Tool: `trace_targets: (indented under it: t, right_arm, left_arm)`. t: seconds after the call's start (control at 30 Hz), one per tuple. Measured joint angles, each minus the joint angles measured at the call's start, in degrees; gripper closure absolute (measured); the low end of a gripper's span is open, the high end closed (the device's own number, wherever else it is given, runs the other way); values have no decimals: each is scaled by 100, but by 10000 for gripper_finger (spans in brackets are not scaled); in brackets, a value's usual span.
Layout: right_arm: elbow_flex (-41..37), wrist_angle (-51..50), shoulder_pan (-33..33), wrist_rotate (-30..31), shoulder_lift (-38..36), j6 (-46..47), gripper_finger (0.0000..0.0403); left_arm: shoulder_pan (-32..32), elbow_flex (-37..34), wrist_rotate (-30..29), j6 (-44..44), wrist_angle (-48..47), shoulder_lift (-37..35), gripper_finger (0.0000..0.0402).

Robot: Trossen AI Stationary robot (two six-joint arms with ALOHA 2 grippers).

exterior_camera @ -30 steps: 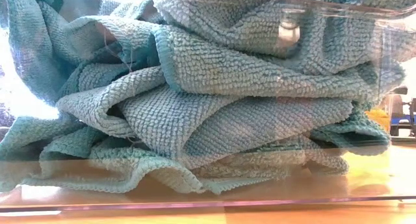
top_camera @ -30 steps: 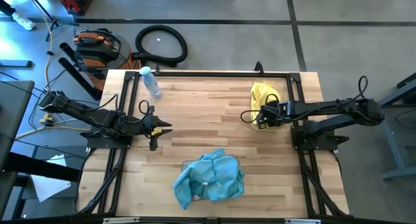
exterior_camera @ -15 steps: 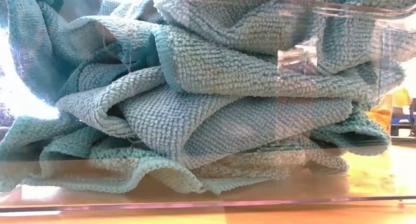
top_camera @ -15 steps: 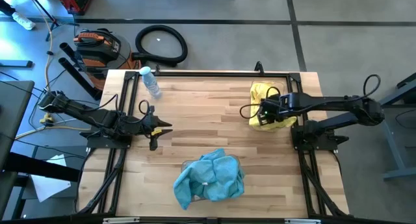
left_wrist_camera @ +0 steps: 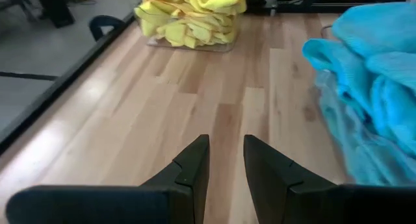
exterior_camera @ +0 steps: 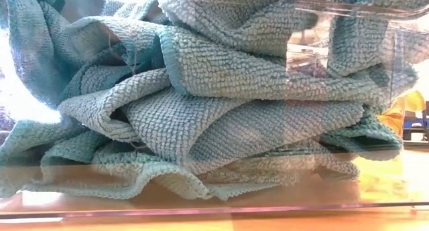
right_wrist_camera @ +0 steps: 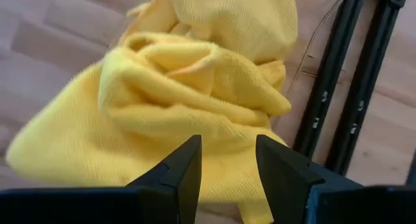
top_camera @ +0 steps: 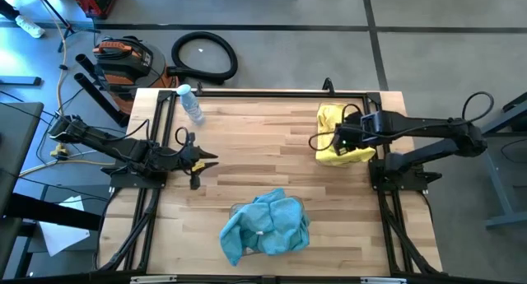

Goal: Sort microfiber towel by color & place in baskets
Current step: Return to Home Position

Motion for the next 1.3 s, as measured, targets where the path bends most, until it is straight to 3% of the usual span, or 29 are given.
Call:
trace_targets:
  t: [0.3,0.6,0.7,0.83,1.13,1.3]
  right_arm:
    - [-123,-323,929,9,-1,193,261]
    - [-131,-488,1865,162,-131,882,261]
    - [-131,-492,2065,206,-152,954,261]
    - [-131,-486,2165,209,-152,931,261]
    - [-131,-490,2154,199,-152,330,261]
    - [-131,-433,2157,186,-153,362,263]
  left_arm:
    - [0,-43,-147,182,67,-263,320]
    - [73,-1484,373,824,1279,-1696,392]
    - [142,-1910,490,764,1535,-2190,396]
    - [323,-2346,844,1050,2101,-2703,401]
    - [1198,-2339,1881,1323,1969,-3073,401]
    - [1573,-2340,2025,1001,1711,-3099,401]
